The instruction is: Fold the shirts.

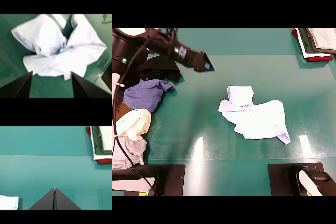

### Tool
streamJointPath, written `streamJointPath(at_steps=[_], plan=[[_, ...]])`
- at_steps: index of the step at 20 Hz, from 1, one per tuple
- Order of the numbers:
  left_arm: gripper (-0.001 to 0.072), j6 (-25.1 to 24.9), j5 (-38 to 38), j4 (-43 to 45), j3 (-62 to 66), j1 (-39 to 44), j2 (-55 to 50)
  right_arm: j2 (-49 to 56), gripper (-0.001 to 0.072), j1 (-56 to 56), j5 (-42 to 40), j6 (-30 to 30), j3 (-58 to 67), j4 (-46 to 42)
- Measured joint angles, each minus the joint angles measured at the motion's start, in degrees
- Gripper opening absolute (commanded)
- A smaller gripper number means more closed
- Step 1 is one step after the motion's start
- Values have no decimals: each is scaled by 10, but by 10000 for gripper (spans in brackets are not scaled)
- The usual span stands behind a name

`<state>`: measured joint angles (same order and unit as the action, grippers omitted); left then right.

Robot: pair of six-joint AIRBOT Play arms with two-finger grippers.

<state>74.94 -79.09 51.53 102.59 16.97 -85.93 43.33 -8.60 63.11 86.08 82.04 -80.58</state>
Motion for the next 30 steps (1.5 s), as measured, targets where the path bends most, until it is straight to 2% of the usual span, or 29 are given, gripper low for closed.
streamJointPath(at_steps=[3, 6, 10, 13, 15, 25, 26, 28, 30], plan=[[565, 0, 34, -6, -112, 1, -1, 4, 16, 0, 2, 0, 0, 0], [566, -2, 113, -30, -220, 1, -6, 19, 16, 2, 24, 0, 0, 0], [566, -26, 191, -96, -297, 1, -39, 46, 15, 24, 49, 0, 0, 0], [566, -64, 212, -167, -315, 2, -76, 65, 15, 49, 56, 0, 0, 0], [565, -76, 219, -185, -321, 2, -92, 78, 16, 66, 57, 0, 0, 0], [561, -89, 226, -158, -326, 43, -115, 106, 16, 102, 46, 0, 0, 0], [435, -89, 226, -157, -326, 50, -116, 105, 16, 103, 45, 0, 0, 0], [18, -89, 236, -151, -327, 59, -118, 102, 16, 103, 44, 0, 0, 0], [22, -89, 241, -162, -322, 62, -118, 98, 15, 102, 45, 0, 0, 0]])
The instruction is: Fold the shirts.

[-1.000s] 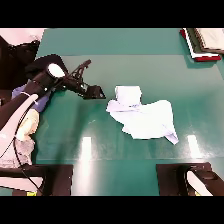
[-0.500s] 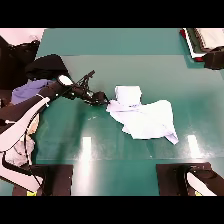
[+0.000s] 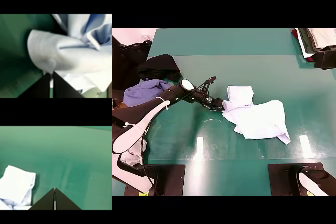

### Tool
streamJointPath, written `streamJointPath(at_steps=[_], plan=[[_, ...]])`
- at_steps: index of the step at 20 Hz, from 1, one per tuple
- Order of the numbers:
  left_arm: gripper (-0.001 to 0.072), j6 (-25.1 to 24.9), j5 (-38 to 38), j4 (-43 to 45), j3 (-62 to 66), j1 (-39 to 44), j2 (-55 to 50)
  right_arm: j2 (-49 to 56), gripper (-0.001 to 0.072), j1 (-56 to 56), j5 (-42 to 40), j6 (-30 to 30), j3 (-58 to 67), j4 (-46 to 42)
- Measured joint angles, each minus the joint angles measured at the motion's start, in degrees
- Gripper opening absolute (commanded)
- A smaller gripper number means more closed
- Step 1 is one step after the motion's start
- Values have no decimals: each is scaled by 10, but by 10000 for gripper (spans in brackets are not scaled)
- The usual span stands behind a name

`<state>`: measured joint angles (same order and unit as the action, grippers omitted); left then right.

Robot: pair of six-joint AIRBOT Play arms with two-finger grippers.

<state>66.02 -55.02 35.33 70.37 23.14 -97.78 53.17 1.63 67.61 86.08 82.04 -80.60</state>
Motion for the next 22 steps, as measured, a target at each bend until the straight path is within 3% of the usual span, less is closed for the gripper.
streamJointPath(at_steps=[5, 6, 8, 9, 15, 18, 19, 22], plan=[[22, 0, -54, -2, 61, -36, 14, 2, 18, -34, 73, 0, -20, 0], [22, 0, -66, 3, 76, -49, 24, 2, 100, -45, 92, 0, -37, 0], [22, 0, -84, 16, 99, -76, 54, 3, 603, -68, 126, 0, -94, 0], [22, 0, -90, 20, 107, -88, 70, 3, 622, -78, 133, 0, -130, 2], [23, 0, -115, 71, 124, -122, 148, 50, 620, -107, 71, -1, -336, 94], [23, 0, -131, 88, 126, -126, 158, 102, 569, -104, 11, -6, -385, 152], [23, 0, -137, 90, 126, -127, 161, 121, 513, -97, -7, -7, -395, 168], [23, 7, -147, 97, 127, -128, 164, 164, 16, -67, -51, -10, -408, 193]])
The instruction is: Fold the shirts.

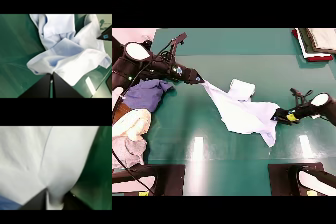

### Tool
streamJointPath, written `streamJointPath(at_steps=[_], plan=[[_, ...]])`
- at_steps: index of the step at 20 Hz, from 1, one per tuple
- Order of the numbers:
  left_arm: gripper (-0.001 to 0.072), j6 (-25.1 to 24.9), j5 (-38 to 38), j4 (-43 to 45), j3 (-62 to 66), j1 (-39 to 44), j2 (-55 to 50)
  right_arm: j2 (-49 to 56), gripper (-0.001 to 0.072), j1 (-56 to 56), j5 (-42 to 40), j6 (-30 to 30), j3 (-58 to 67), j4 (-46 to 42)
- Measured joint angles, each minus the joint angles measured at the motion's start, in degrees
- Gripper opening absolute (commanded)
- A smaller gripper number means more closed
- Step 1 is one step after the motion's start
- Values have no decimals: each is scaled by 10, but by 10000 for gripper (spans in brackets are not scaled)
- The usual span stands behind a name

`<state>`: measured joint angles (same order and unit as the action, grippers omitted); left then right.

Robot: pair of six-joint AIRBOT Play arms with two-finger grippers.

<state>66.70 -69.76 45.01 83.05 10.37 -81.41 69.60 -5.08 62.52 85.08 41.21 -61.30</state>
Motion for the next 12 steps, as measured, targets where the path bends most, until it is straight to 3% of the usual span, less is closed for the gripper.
streamJointPath(at_steps=[6, 12], plan=[[22, 24, 5, 36, 65, 0, 22, -51, 13, 25, -41, -16, 27, 13], [22, 48, 38, 108, 291, 0, 88, -214, 12, -5, -48, -19, 267, 15]])
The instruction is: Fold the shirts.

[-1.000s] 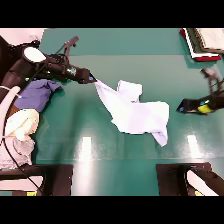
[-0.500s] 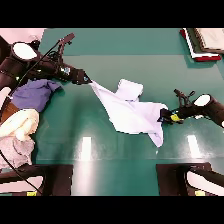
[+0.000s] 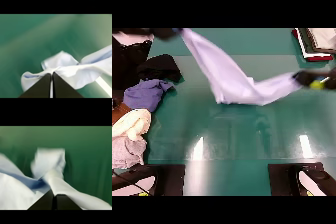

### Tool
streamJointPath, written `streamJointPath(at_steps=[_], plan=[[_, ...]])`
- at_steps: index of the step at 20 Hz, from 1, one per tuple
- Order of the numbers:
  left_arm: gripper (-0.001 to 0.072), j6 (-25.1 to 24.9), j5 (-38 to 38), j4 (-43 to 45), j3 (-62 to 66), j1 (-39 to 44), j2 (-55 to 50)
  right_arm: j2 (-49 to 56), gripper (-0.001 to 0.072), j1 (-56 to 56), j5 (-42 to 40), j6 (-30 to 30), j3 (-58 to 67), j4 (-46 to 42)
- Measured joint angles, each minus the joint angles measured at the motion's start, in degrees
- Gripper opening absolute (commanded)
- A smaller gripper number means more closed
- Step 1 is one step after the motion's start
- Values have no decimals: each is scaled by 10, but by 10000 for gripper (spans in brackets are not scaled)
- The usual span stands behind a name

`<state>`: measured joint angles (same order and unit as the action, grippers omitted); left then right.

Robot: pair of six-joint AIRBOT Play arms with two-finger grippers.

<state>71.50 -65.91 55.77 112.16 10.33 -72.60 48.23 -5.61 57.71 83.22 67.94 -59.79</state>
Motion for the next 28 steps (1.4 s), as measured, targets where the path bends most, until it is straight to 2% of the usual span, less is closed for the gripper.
streamJointPath(at_steps=[3, 8, 14, 17, 21, 23, 27, 28], plan=[[23, 3, 37, 17, 58, 0, 62, -44, 13, -16, 9, 0, 142, 2], [23, 4, 84, 27, 84, 0, 165, -77, 12, -58, 31, 3, 319, 0], [22, 6, 73, 43, 67, 0, 199, 3, 12, -133, 129, 37, 482, 2], [22, 19, 58, 81, 1, 0, 176, 68, 12, -127, 198, 62, 482, 2], [23, 47, 30, 137, -117, 0, 99, 157, 12, -56, 248, 74, 398, -31], [23, 54, 30, 147, -164, 0, 42, 205, 13, -10, 236, 76, 351, -79], [33, 69, 50, 158, -207, 0, -83, 296, 22, 54, 155, 77, 287, -154], [314, 78, 56, 161, -212, 0, -107, 318, 181, 64, 134, 77, 281, -163]])
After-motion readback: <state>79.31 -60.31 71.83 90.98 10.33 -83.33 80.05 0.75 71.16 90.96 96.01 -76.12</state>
